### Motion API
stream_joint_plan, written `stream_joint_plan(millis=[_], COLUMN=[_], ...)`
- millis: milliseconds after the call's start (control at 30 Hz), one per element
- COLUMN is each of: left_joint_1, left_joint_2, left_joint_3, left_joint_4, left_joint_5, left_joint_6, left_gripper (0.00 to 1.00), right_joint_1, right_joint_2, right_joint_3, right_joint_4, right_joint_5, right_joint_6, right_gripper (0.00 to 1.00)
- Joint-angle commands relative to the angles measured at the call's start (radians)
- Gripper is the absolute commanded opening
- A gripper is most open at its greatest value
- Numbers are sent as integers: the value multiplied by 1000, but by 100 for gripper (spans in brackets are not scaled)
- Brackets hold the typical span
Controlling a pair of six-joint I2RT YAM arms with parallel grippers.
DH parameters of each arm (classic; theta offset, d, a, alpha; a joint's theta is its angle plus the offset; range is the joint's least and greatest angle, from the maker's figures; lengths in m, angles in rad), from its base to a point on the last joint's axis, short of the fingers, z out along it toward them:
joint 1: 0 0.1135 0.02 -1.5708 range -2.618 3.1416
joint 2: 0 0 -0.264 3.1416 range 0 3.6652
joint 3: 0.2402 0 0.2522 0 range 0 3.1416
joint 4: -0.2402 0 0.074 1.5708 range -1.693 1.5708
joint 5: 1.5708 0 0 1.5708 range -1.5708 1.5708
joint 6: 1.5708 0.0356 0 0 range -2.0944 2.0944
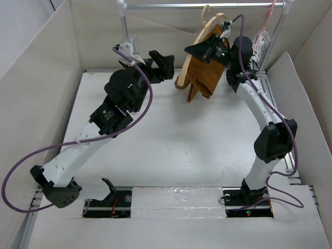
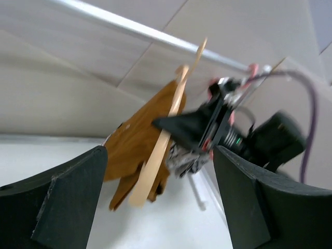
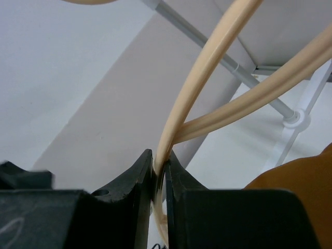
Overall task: Place the trousers on the hanger
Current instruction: Place the hanger at the clothesline.
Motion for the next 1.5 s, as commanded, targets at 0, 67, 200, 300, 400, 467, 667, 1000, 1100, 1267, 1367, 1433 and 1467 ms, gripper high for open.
stream_joint_plan(millis=[0, 67, 200, 300, 400, 467, 667, 1000, 1100, 1267, 1367, 1433, 1467], left_joint_1=[1, 1, 1, 1, 1, 1, 1, 1, 1, 1, 1, 1, 1], left_joint_2=[-8, -16, -25, -17, -17, -16, -14, 27, 32, 35, 43, 53, 55], left_joint_3=[-99, -153, -216, -234, -260, -274, -328, -359, -356, -330, -285, -235, -219], left_joint_4=[-16, -33, -33, -31, -33, -33, -53, -56, -64, -99, -139, -169, -176], left_joint_5=[19, 39, 74, 87, 93, 91, 91, 168, 176, 151, 114, 107, 111], left_joint_6=[-51, -73, -108, -110, -110, -117, -119, -107, -110, -88, -73, -67, -55], left_gripper=[79, 80, 80, 80, 80, 80, 80, 85, 85, 90, 99, 99, 99], right_joint_1=[-40, -73, -100, -109, -118, -129, -147, -147, -147, -178, -201, -213, -213], right_joint_2=[6, 41, 110, 179, 219, 231, 231, 107, 55, 23, 10, -25, -40], right_joint_3=[157, 180, 282, 374, 420, 453, 340, 18, -12, 11, 63, 82, 89], right_joint_4=[267, 313, 292, 312, 301, 278, 333, 358, 280, 244, 241, 183, 159], right_joint_5=[15, 28, 50, 62, 82, 87, 131, 140, 134, 65, 39, 51, 61], right_joint_6=[24, 58, 76, 104, 112, 107, 147, 99, 16, -78, -134, -210, -279], right_gripper=[0, 0, 0, 0, 0, 0, 0, 31, 50, 100, 100, 100, 100])
